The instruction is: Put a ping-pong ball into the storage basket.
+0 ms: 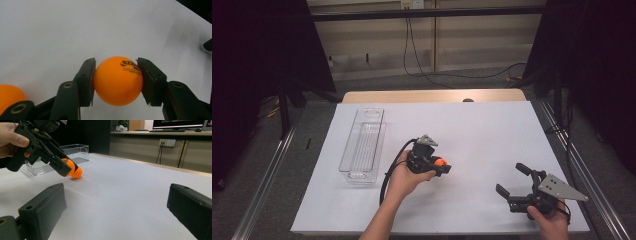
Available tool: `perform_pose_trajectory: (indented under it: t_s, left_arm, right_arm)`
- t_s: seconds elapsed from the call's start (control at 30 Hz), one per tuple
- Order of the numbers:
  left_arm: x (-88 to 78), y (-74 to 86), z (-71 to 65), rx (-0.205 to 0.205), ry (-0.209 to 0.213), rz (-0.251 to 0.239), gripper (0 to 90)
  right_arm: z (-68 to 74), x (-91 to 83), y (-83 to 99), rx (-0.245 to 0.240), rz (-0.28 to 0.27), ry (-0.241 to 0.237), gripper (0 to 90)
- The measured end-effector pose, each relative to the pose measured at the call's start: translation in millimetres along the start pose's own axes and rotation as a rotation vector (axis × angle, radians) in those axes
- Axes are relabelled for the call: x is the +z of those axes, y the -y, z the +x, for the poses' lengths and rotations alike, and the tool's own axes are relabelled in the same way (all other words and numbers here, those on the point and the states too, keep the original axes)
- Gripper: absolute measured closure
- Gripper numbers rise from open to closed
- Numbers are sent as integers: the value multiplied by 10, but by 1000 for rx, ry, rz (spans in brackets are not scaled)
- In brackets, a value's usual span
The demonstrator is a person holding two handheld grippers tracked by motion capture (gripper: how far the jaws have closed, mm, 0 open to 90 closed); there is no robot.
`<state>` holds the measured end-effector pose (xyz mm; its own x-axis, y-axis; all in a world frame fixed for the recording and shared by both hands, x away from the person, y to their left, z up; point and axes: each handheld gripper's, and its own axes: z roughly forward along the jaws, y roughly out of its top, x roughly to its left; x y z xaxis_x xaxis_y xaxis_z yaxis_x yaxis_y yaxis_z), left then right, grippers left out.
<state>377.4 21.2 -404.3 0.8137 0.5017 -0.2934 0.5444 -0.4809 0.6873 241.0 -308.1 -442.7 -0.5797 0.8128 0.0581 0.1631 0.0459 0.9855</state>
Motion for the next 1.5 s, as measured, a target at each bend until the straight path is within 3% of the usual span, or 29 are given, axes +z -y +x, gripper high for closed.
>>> perform_pose_trajectory:
  t_s: [1.5]
  left_arm:
    - [-266, 9, 180, -45, -48, -40, 508]
  right_arm:
    - [2, -2, 3, -7, 2, -9, 18]
